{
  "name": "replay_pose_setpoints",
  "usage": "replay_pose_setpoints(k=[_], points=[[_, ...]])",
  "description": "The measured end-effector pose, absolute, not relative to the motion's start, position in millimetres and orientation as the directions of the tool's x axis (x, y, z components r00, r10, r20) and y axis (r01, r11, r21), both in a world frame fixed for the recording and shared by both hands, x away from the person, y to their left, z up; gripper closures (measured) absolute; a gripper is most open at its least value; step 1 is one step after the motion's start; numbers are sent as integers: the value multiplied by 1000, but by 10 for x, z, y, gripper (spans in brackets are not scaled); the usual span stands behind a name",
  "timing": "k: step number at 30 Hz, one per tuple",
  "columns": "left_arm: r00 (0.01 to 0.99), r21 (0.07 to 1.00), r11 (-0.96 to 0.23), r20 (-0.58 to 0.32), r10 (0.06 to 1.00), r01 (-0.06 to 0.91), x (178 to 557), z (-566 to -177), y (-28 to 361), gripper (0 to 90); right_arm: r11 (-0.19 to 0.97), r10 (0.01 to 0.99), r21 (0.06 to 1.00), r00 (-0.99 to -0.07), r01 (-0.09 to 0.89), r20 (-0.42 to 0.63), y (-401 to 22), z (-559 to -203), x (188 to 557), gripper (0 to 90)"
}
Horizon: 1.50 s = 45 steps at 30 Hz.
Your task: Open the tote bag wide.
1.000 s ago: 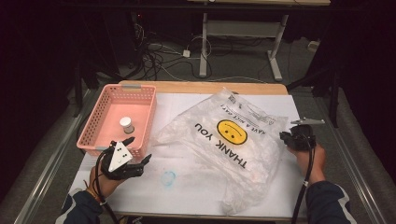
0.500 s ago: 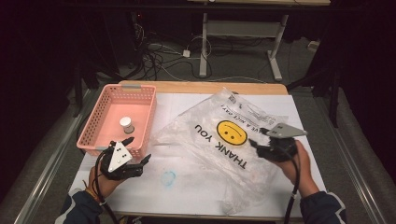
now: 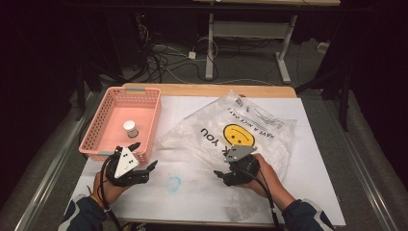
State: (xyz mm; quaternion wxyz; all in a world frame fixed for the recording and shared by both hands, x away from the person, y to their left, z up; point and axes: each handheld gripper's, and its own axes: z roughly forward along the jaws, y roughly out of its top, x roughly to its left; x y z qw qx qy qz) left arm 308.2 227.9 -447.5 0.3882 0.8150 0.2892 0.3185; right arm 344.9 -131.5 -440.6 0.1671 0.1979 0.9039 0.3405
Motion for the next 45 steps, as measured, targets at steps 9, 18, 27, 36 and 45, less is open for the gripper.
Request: replay_pose_setpoints(k=[9, 18, 27, 36, 45], points=[[635, 813, -535, 291, 715, 230, 3092, -4490, 2280, 194, 735, 480, 626, -852, 259, -210, -1150, -4604, 3592, 583], [635, 816, -532, 289, 716, 228, 3094, -4487, 2290, 194, 720, 523, 626, -827, 300, -205, -1138, -4666, 3771, 899], [629, 818, -527, 288, 722, 230, 3104, -4472, 2292, 194, 624, 598, 729, -772, 282, -213, -1273, -4394, 3790, 900], [572, 842, -508, 329, 752, 183, 3125, -4275, 2392, 195, 552, 651, 797, -724, 244, -229, -1375, -4044, 3827, 900], [496, 826, -511, 349, 795, 238, 3364, -3960, 2564, 196, 451, 689, 876, -691, 170, -220, -1442, -3731, 3799, 900]])
